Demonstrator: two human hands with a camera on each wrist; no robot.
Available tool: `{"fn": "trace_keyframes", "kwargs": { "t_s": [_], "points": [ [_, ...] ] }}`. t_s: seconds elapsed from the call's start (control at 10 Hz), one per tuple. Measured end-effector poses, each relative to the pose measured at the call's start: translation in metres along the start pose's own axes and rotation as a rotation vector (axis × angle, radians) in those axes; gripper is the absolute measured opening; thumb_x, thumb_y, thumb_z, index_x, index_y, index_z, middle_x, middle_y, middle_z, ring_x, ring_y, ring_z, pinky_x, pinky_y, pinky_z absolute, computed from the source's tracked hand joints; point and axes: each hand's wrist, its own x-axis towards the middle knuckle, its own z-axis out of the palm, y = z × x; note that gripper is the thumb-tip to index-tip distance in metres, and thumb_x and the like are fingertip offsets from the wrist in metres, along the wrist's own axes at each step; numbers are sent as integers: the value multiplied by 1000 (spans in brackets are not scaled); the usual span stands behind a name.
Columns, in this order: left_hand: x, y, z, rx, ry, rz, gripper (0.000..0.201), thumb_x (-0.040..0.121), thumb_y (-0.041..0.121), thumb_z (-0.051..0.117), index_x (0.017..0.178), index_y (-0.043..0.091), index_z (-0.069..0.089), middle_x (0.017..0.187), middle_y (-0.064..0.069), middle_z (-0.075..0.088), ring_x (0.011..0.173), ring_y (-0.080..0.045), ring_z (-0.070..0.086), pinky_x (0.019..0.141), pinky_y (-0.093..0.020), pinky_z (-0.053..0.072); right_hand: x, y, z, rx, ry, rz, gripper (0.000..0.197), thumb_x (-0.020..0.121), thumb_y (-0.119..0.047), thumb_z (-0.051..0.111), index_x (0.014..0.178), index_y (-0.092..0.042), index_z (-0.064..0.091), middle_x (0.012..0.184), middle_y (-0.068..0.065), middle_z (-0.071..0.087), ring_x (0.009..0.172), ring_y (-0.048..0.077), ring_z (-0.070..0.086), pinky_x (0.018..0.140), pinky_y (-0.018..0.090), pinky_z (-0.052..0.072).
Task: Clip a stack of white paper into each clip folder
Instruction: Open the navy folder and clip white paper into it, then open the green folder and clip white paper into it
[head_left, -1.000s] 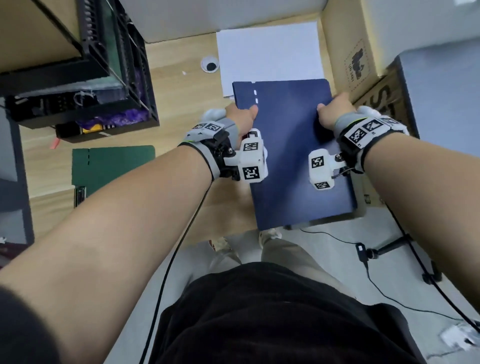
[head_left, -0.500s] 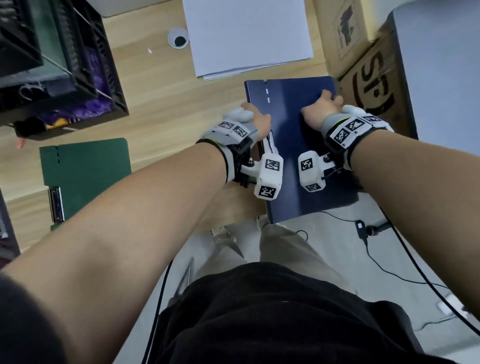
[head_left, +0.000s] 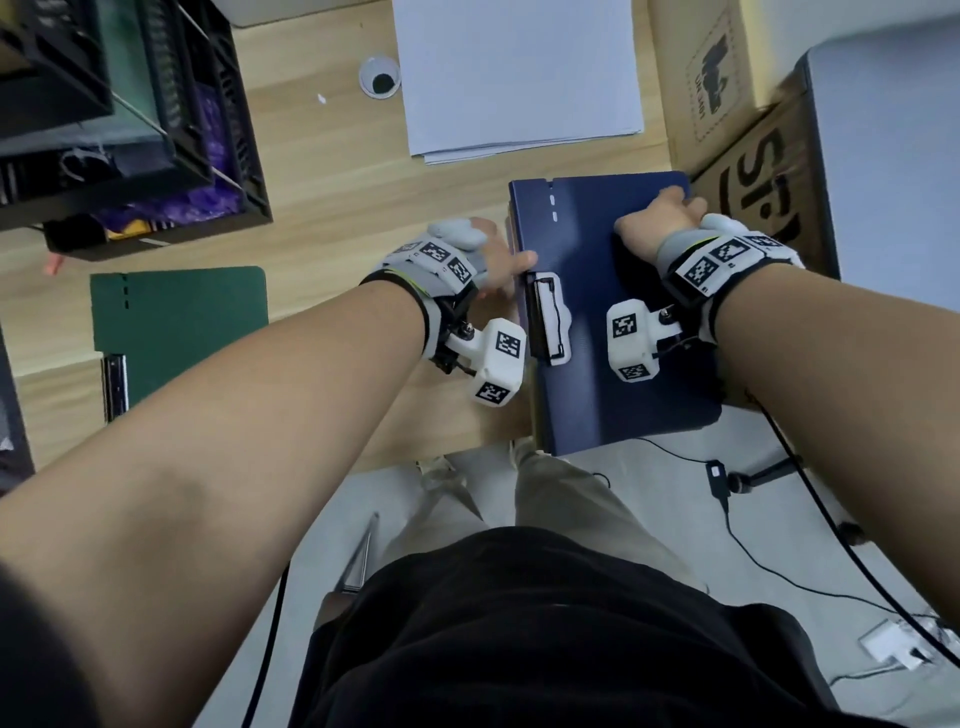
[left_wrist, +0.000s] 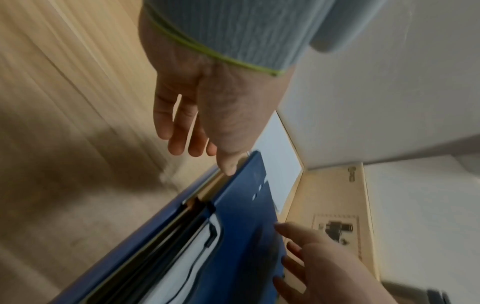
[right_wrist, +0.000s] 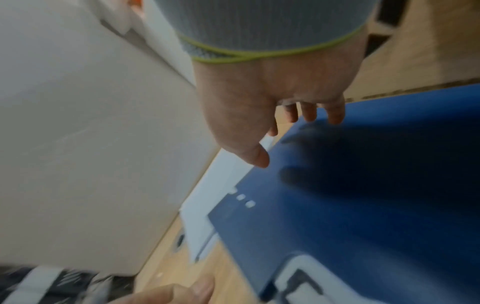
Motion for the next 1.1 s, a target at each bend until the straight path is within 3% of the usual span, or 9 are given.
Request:
{"fn": "trace_keyframes", "kwargs": {
  "t_s": [0.1, 0.2, 0.3, 0.5, 0.6, 0.7, 0.8, 1.0, 1.1],
  "points": [
    [2, -20, -17, -36, 94, -48, 54, 87, 56, 59, 109, 7, 68, 106, -12, 72, 98, -29, 69, 89, -40, 56, -20, -32, -5, 66, 32, -189, 47, 85, -25, 57, 129, -14, 51, 138, 9, 47, 123, 34, 50, 101, 35, 41],
    [-4, -52, -41, -145, 163, -110, 51, 86, 51, 61, 111, 6, 66, 110, -15, 71, 100, -31, 68, 91, -43, 55, -53, -75, 3, 159, -135, -365, 23, 77, -24, 55, 94, -23, 70, 100, 4, 72, 93, 27, 69, 88, 35, 56],
    [-15, -100, -63, -171, 246, -170, 42, 91, 45, 59, 107, 6, 65, 114, -15, 69, 105, -32, 66, 94, -40, 53, -88, -113, 25, 228, -301, -482, 12, 80, -22, 56, 83, -20, 67, 91, 5, 75, 69, 19, 70, 74, 35, 59],
    [-56, -221, -78, -144, 285, -463, 55, 81, 56, 58, 108, 8, 63, 99, -9, 69, 88, -30, 65, 85, -38, 54, -151, -155, 88, 106, -498, -576, 9, 93, -16, 58, 94, -10, 64, 108, 14, 71, 76, 24, 68, 77, 38, 59],
    [-79, -291, -71, -241, 306, -591, 70, 79, 53, 63, 131, 6, 55, 123, -14, 63, 110, -34, 61, 89, -38, 48, -175, -171, 128, 21, -570, -566, 9, 95, -17, 58, 93, -10, 63, 110, 15, 70, 78, 26, 67, 83, 42, 58],
    [-103, -339, -63, -265, 338, -656, 81, 84, 47, 67, 145, 2, 37, 144, -19, 46, 131, -36, 46, 105, -43, 39, -190, -181, 158, -7, -615, -526, 14, 96, -18, 59, 103, -7, 64, 110, 13, 70, 80, 27, 66, 87, 45, 59],
    [-119, -385, -60, -176, 284, -735, 81, 81, 56, 67, 139, 4, 43, 138, -16, 51, 124, -33, 53, 101, -40, 43, -204, -191, 186, -52, -625, -511, 19, 95, -20, 61, 106, -5, 64, 111, 13, 69, 82, 28, 66, 87, 45, 59],
    [-128, -422, -67, -64, 213, -827, 92, 60, 79, 66, 115, 6, 52, 103, -12, 67, 86, -28, 65, 85, -39, 54, -214, -201, 227, -120, -635, -453, 31, 91, -30, 65, 106, -3, 65, 96, 12, 69, 82, 26, 65, 91, 48, 57],
    [-128, -418, -72, 38, 177, -737, 94, 64, 83, 60, 114, 5, 56, 108, -12, 66, 97, -29, 66, 87, -40, 54, -215, -205, 236, -89, -612, -423, 32, 88, -30, 65, 107, -4, 63, 95, 11, 67, 82, 27, 66, 89, 44, 58]
  ]
}}
